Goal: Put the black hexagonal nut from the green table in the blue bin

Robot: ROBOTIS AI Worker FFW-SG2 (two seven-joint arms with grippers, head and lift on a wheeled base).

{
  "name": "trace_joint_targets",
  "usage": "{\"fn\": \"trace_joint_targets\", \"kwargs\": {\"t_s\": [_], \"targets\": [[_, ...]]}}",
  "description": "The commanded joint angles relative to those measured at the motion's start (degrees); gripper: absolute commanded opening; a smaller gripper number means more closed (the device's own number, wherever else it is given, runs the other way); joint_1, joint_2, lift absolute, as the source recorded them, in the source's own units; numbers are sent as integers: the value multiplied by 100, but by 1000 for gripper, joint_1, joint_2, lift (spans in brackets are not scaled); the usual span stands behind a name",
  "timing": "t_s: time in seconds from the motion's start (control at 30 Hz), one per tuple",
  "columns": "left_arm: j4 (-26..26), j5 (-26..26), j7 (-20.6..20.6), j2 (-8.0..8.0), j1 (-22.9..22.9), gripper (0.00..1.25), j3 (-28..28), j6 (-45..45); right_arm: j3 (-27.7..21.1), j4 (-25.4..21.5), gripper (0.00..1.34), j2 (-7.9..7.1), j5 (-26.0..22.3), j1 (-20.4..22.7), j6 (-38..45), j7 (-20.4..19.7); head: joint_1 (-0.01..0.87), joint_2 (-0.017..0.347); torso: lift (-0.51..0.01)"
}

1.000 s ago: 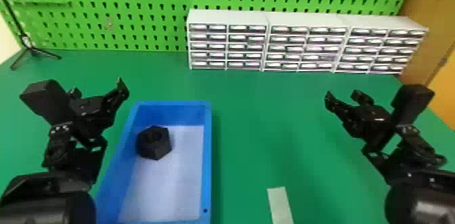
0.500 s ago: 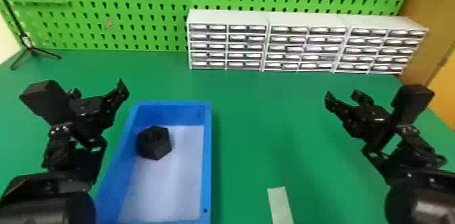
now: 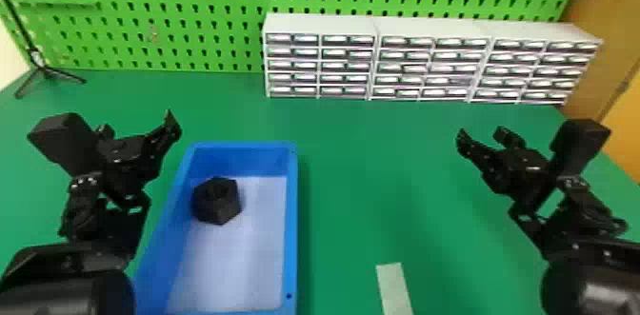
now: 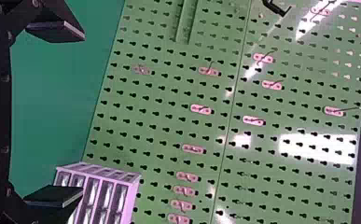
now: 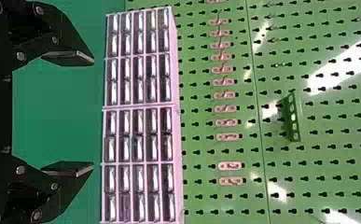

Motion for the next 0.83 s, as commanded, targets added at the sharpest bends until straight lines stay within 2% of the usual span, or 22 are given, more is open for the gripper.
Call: {"fn": "trace_joint_targets", "kwargs": {"t_s": [0.0,0.53,0.8], "targets": [[0,0,0,0,-9,1123,0,0,0,0,868,0,-2,0,0,5,692,8,-97],[0,0,0,0,0,1123,-9,-9,9,9,868,0,42,17,-53,-4,692,8,-97],[0,0,0,0,-9,1123,-18,-9,255,158,868,9,156,9,-220,-4,692,8,-97]]}}
